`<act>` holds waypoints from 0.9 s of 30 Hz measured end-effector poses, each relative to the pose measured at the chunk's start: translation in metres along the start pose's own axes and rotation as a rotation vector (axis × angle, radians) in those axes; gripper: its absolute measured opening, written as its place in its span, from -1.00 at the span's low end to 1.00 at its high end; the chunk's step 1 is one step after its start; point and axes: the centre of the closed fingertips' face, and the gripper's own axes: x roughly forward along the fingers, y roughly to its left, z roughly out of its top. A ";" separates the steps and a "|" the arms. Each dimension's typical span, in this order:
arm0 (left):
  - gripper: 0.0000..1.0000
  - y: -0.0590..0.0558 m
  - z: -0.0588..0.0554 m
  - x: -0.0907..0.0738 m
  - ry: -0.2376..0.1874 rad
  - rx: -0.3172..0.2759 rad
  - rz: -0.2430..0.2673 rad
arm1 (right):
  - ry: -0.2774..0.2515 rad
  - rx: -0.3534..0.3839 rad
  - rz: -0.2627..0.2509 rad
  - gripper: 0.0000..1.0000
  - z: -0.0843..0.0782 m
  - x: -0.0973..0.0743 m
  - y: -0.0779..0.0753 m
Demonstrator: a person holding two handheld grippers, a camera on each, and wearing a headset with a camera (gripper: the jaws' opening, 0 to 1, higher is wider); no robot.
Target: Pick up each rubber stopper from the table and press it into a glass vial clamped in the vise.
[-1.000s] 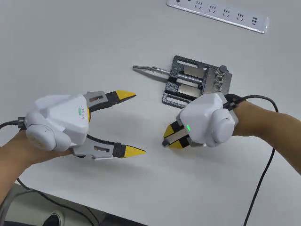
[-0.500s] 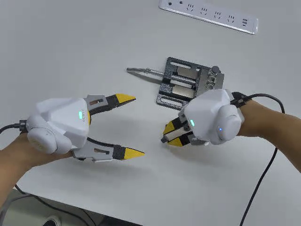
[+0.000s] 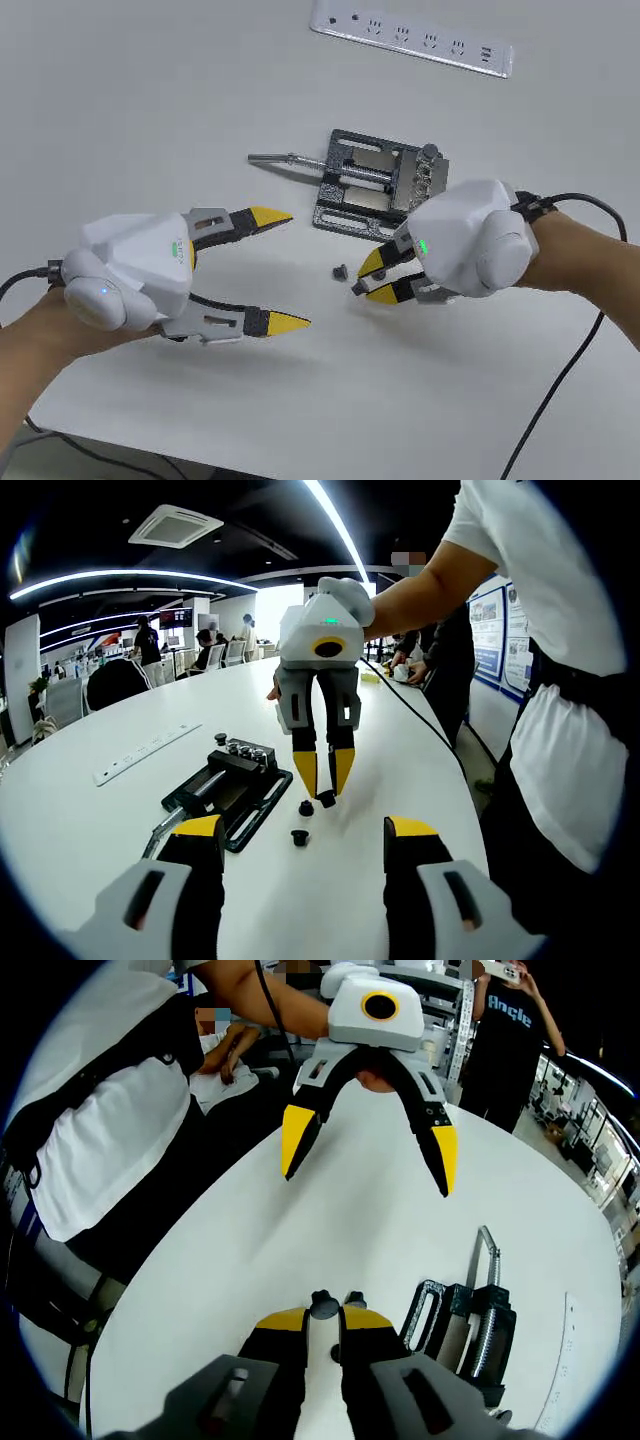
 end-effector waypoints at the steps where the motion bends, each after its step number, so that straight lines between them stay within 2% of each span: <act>1: 0.24 0.000 0.001 0.001 -0.002 0.002 -0.002 | -0.002 0.010 -0.005 -0.78 0.000 -0.002 0.000; 8: 0.23 0.003 0.008 0.012 -0.027 0.013 -0.020 | 0.015 0.054 -0.066 -0.78 -0.002 -0.023 -0.007; 11: 0.21 0.004 0.011 0.017 -0.031 0.021 -0.025 | 0.038 0.064 -0.084 -0.78 -0.004 -0.029 -0.009; 16: 0.06 0.004 0.018 0.026 -0.038 0.033 -0.026 | 0.071 0.100 -0.121 -0.78 -0.005 -0.038 -0.014; 19: -0.03 0.004 0.021 0.031 -0.045 0.038 -0.025 | 0.081 0.114 -0.128 -0.78 -0.003 -0.043 -0.016; 27: -0.05 0.004 0.026 0.041 -0.044 0.056 -0.037 | 0.122 0.150 -0.154 -0.79 0.006 -0.057 -0.023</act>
